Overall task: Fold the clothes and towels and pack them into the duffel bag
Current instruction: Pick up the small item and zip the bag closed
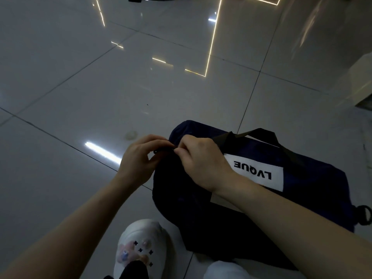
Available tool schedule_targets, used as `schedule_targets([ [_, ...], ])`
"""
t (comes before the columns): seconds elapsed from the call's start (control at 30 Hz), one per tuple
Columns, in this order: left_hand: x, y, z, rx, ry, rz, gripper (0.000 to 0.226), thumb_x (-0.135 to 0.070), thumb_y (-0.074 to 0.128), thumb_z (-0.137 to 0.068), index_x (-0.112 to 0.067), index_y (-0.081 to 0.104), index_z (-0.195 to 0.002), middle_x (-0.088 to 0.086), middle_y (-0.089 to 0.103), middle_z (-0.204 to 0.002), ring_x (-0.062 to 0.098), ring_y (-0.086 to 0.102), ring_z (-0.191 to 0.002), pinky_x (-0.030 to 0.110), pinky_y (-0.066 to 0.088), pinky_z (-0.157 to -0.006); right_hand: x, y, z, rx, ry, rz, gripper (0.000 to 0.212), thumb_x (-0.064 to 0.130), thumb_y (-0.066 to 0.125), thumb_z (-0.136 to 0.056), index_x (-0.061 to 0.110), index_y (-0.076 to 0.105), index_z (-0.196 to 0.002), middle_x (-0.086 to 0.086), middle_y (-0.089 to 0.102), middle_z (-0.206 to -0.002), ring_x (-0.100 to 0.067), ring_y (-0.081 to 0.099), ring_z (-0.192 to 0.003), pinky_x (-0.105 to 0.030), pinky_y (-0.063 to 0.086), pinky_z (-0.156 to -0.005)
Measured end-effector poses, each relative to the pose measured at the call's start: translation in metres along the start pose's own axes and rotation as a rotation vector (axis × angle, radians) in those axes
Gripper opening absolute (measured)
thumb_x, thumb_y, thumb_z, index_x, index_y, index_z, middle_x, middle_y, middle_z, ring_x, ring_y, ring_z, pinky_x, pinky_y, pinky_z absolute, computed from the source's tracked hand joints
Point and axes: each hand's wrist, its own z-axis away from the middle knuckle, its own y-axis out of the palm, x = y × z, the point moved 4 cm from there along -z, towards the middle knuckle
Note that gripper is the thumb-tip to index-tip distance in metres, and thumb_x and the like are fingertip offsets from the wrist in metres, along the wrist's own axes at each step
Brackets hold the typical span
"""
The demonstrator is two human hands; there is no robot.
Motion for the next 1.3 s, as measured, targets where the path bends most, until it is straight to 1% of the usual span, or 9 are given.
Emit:
schedule_targets([
  [0.13, 0.007, -0.004, -0.001, 0.001, -0.010, -0.047, 0.022, -0.028, 0.059, -0.085, -0.019, 0.074, -0.097, -0.008, 0.064, -0.100, 0.008, 0.057, -0.078, 0.022, 0.049, -0.071, -0.024, -0.024, 0.026, -0.041, 0.134, -0.159, 0.019, 0.022, 0.057, -0.095, 0.009, 0.061, -0.081, -0.003, 0.064, -0.065, -0.012, 0.059, -0.055, -0.032, 0.052, -0.061],
  [0.23, -0.009, -0.001, -0.004, 0.036, 0.035, -0.175, 0.034, -0.042, 0.051, -0.085, -0.022, 0.071, -0.105, 0.002, 0.060, -0.118, 0.020, 0.058, -0.096, 0.037, 0.050, -0.077, -0.035, -0.036, 0.044, -0.055, 0.213, -0.234, 0.018, 0.020, 0.058, -0.095, 0.010, 0.062, -0.079, 0.000, 0.063, -0.060, -0.005, 0.058, -0.049, -0.015, 0.046, -0.053],
  [0.33, -0.047, 0.012, -0.009, 0.101, 0.213, -0.247, 0.034, -0.044, 0.054, -0.087, -0.023, 0.069, -0.110, 0.002, 0.060, -0.122, 0.023, 0.055, -0.111, 0.036, 0.041, -0.088, -0.034, -0.040, 0.048, -0.065, 0.210, -0.222, 0.018, 0.022, 0.059, -0.094, 0.012, 0.062, -0.079, 0.001, 0.063, -0.060, -0.006, 0.059, -0.051, -0.020, 0.049, -0.055],
  [0.47, -0.066, 0.024, -0.015, 0.109, 0.395, -0.373, 0.029, -0.037, 0.048, -0.091, -0.023, 0.074, -0.094, -0.004, 0.072, -0.095, 0.020, 0.068, -0.091, 0.035, 0.038, -0.087, -0.035, -0.044, 0.051, -0.088, 0.193, -0.162, 0.018, 0.026, 0.059, -0.093, 0.014, 0.062, -0.080, 0.000, 0.063, -0.065, -0.012, 0.059, -0.057, -0.036, 0.051, -0.062],
  [0.63, -0.045, 0.015, -0.017, 0.056, 0.320, -0.437, 0.029, -0.034, 0.049, -0.093, -0.022, 0.076, -0.088, -0.004, 0.073, -0.083, 0.020, 0.069, -0.070, 0.035, 0.043, -0.084, -0.050, -0.056, 0.064, -0.120, 0.248, -0.096, 0.018, 0.025, 0.058, -0.094, 0.013, 0.063, -0.082, 0.004, 0.061, -0.066, -0.003, 0.057, -0.063, -0.022, 0.046, -0.056],
  [0.83, -0.077, 0.019, -0.025, 0.206, 0.219, -0.072, 0.035, -0.048, 0.058, -0.084, -0.023, 0.070, -0.105, -0.009, 0.069, -0.101, 0.010, 0.065, -0.085, 0.029, 0.052, -0.070, -0.055, -0.065, 0.068, -0.097, 0.260, -0.078, 0.016, 0.027, 0.056, -0.095, 0.016, 0.063, -0.086, 0.008, 0.057, -0.064, 0.003, 0.054, -0.064, -0.015, 0.042, -0.056],
  [0.93, -0.095, 0.039, -0.026, 0.252, 0.328, -0.135, 0.032, -0.046, 0.053, -0.084, -0.025, 0.073, -0.100, -0.009, 0.068, -0.093, 0.011, 0.064, -0.077, 0.028, 0.049, -0.061, -0.054, -0.063, 0.068, -0.086, 0.233, -0.086, 0.014, 0.026, 0.056, -0.095, 0.016, 0.063, -0.086, 0.010, 0.053, -0.061, 0.004, 0.052, -0.061, -0.012, 0.039, -0.056],
  [1.23, -0.061, 0.015, -0.039, 0.147, 0.182, -0.296, 0.033, -0.045, 0.049, -0.082, -0.021, 0.071, -0.081, -0.008, 0.067, -0.081, 0.017, 0.065, -0.071, 0.027, 0.047, -0.053, -0.088, -0.095, 0.100, -0.306, 0.326, -0.081, 0.018, 0.024, 0.056, -0.093, 0.019, 0.060, -0.077, 0.002, 0.060, -0.060, -0.010, 0.056, -0.056, -0.032, 0.048, -0.055],
  [1.3, -0.066, 0.010, -0.040, 0.144, 0.188, -0.292, 0.036, -0.049, 0.046, -0.084, -0.021, 0.069, -0.083, -0.008, 0.065, -0.083, 0.016, 0.063, -0.071, 0.027, 0.045, -0.053, -0.082, -0.093, 0.099, -0.297, 0.284, -0.067, 0.017, 0.024, 0.056, -0.094, 0.020, 0.060, -0.077, 0.004, 0.058, -0.058, -0.010, 0.057, -0.055, -0.025, 0.045, -0.051],
])
